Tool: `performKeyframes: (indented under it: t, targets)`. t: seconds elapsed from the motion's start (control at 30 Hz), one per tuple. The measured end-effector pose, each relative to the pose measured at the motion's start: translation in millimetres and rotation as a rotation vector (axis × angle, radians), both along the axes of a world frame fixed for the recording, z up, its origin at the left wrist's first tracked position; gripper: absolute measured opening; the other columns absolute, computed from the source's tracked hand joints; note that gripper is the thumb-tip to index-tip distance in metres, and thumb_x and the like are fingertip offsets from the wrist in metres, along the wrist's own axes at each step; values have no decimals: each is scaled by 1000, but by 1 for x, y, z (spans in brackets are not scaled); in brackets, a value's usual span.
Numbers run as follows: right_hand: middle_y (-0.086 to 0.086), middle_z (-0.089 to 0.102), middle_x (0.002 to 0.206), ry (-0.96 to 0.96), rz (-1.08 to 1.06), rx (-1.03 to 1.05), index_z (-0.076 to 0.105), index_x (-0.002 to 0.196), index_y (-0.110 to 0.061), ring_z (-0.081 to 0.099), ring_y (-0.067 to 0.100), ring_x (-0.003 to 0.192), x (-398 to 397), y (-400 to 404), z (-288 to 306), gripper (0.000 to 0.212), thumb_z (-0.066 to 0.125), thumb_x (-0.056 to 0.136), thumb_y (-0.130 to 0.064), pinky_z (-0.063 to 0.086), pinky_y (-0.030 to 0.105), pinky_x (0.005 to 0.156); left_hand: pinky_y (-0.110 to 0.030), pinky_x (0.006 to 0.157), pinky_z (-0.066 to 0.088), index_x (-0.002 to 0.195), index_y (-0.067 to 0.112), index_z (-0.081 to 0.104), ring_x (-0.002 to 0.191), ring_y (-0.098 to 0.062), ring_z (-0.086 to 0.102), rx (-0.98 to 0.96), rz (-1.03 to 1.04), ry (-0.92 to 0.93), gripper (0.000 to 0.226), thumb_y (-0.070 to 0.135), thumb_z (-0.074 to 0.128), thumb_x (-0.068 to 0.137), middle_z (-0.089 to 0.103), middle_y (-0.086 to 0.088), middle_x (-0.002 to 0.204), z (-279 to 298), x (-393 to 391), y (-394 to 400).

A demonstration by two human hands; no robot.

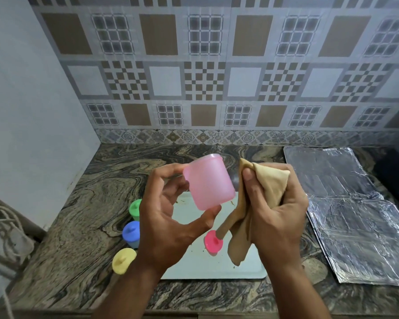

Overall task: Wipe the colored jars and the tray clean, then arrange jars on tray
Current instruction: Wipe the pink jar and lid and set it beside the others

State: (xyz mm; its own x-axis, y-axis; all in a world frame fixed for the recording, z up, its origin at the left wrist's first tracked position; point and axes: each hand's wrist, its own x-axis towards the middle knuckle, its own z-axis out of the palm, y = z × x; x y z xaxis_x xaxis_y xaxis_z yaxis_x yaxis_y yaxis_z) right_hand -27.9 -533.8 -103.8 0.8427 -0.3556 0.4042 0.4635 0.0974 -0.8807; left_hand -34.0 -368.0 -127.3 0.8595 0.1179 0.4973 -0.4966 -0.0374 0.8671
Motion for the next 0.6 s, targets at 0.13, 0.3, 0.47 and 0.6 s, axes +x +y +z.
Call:
performKeyframes:
  t: [0.13,0.3,0.47,0.6]
  targets:
    - [-6,72,82,-77,-8,-1,64,94,-8,66,3,68,-14,8,-7,16,77,90,-15,52,16,62,-50,102,57,132,22,49,127,-33,66,-50,-56,25,77,6,91,69,62,7,138,3,2,-5]
    - [-15,72,76,-119,-27,-87,61,94,-9,66,-3,60,-17,10,-3,17,77,88,-8,52,15,56,-41,101,54,135,23,53,129,-33,64,-8,-68,43,75,10,91,72,65,-3,138,2,9,-5]
    - [-7,72,81,-127,-123,-227,64,94,-16,69,11,66,-16,4,-2,17,80,88,-22,56,28,57,-55,100,56,134,20,59,122,-36,66,144,9,1,75,23,97,70,65,-12,134,0,12,2]
    - [-9,73,85,-150,-159,-369,65,95,-25,70,14,72,-12,-1,10,18,82,89,-22,55,30,60,-55,96,57,131,24,62,118,-33,67,304,55,-86,71,30,97,70,65,-1,127,6,9,3]
